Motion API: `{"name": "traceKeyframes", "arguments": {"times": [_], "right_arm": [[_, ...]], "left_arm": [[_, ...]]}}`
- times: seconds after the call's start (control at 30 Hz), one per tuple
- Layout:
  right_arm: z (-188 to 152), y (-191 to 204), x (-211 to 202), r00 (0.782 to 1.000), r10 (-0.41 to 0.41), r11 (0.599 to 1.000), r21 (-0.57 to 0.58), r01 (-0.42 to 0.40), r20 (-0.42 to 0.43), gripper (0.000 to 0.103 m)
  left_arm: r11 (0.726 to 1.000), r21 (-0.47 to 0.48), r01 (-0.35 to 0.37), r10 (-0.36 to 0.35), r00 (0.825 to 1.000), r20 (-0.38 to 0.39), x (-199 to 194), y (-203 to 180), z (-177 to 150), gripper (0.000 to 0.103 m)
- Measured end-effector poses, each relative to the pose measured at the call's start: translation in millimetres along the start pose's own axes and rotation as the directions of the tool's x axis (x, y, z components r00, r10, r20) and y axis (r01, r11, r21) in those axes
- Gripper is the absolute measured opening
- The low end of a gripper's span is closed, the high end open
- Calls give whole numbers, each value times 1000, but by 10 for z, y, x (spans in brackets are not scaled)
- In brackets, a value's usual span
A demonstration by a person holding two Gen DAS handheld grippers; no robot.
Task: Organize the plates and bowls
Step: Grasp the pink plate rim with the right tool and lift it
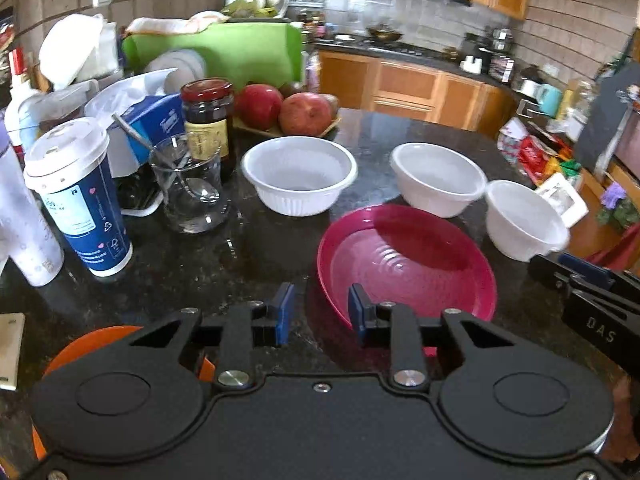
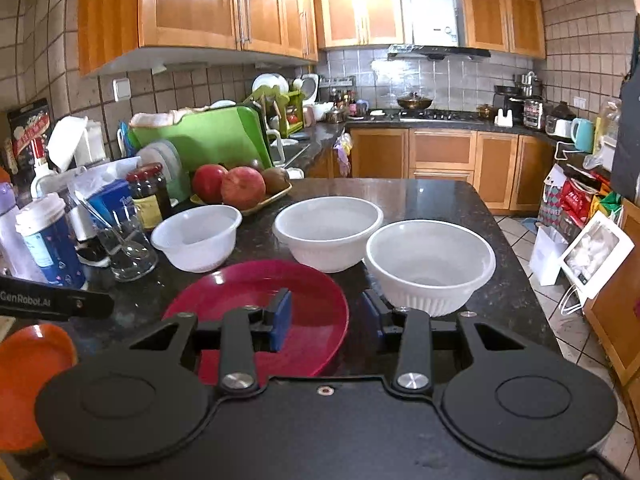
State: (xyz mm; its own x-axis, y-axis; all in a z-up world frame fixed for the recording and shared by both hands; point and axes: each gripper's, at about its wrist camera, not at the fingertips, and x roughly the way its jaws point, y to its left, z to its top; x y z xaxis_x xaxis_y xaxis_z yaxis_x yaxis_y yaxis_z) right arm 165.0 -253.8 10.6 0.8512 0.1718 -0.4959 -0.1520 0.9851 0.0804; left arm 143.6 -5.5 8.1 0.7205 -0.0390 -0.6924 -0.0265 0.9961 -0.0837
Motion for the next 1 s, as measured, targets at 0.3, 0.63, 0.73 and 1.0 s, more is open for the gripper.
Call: {"name": "traceKeyframes", "arguments": {"times": [0.3,0.63,0.73,1.0], "right_arm": [[33,-217,472,993,64,998,31,-61,-103,34],[64,-309,918,976,102,995,39,-96,-193,33],[40,-330,995,972,101,995,46,-93,-213,33],[-31,-316,1107,962,105,994,39,-98,-251,30]], "left_arm": [[997,25,-68,69,997,-22,245,-201,92,39],[995,56,-87,93,989,-116,615,-261,191,39],[995,54,-81,89,983,-161,722,-244,200,39],[994,77,-74,90,971,-220,867,-288,171,39]]}}
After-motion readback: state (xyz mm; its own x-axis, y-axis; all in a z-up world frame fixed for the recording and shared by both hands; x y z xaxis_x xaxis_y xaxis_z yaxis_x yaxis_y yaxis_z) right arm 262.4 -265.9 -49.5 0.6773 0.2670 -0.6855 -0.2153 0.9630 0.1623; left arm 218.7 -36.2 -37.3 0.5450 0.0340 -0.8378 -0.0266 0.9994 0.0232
